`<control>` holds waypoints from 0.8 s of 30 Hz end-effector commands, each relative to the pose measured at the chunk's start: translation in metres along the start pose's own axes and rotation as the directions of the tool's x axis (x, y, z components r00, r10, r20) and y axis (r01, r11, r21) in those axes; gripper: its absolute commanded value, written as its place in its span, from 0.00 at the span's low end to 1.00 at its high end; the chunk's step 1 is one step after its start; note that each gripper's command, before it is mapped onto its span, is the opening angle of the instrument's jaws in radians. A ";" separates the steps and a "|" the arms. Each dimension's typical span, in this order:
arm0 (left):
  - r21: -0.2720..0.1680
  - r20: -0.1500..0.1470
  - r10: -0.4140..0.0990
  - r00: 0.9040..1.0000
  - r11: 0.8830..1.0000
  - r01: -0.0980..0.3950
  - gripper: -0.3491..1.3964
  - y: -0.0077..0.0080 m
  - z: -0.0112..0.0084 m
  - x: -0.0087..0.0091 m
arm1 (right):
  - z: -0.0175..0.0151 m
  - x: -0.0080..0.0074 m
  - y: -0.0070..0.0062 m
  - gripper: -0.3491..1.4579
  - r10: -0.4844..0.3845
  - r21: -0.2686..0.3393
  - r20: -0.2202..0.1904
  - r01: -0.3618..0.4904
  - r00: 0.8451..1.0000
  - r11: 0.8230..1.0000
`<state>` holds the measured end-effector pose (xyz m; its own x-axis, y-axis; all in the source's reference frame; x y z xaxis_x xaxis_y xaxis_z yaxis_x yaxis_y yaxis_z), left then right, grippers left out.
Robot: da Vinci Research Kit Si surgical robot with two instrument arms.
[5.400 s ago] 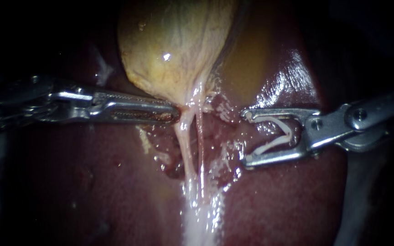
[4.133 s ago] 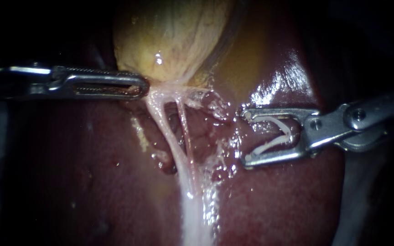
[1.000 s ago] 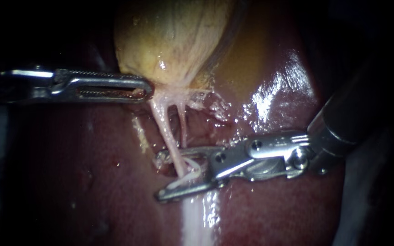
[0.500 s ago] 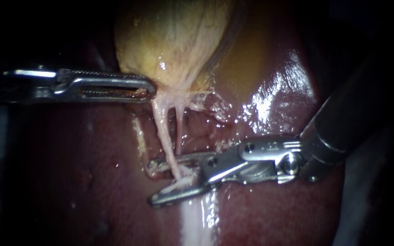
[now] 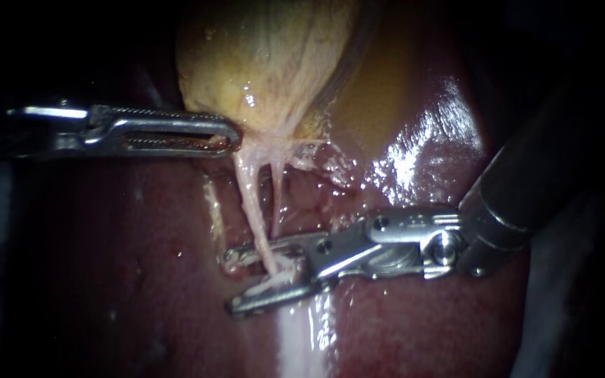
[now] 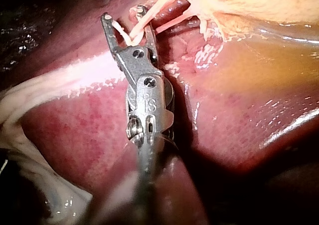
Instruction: Clipping first clip left tube
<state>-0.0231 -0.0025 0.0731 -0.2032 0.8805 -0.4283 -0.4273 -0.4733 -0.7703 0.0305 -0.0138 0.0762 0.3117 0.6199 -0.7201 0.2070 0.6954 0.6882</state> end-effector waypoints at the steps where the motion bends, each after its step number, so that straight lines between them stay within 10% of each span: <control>1: 0.000 0.000 0.000 1.000 1.000 0.000 0.00 0.0000 0.0000 0.0000 | -0.0002 0.0000 0.0000 0.31 0.005 0.001 0.000 -0.005 1.000 1.000; 10: 0.000 0.000 0.000 1.000 1.000 0.000 0.00 0.0000 -0.0001 0.0000 | -0.0009 -0.0003 0.0001 0.01 0.046 0.002 -0.004 -0.046 0.999 0.999; 24: -0.001 0.000 0.000 1.000 1.000 0.000 0.00 0.0000 -0.0001 0.0000 | -0.0013 -0.0006 0.0000 0.00 0.056 0.004 -0.003 -0.056 0.998 0.998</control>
<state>-0.0230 -0.0025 0.0731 -0.2037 0.8805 -0.4282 -0.4267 -0.4734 -0.7706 0.0292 -0.0136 0.0765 0.3185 0.6593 -0.6811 0.1938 0.6581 0.7276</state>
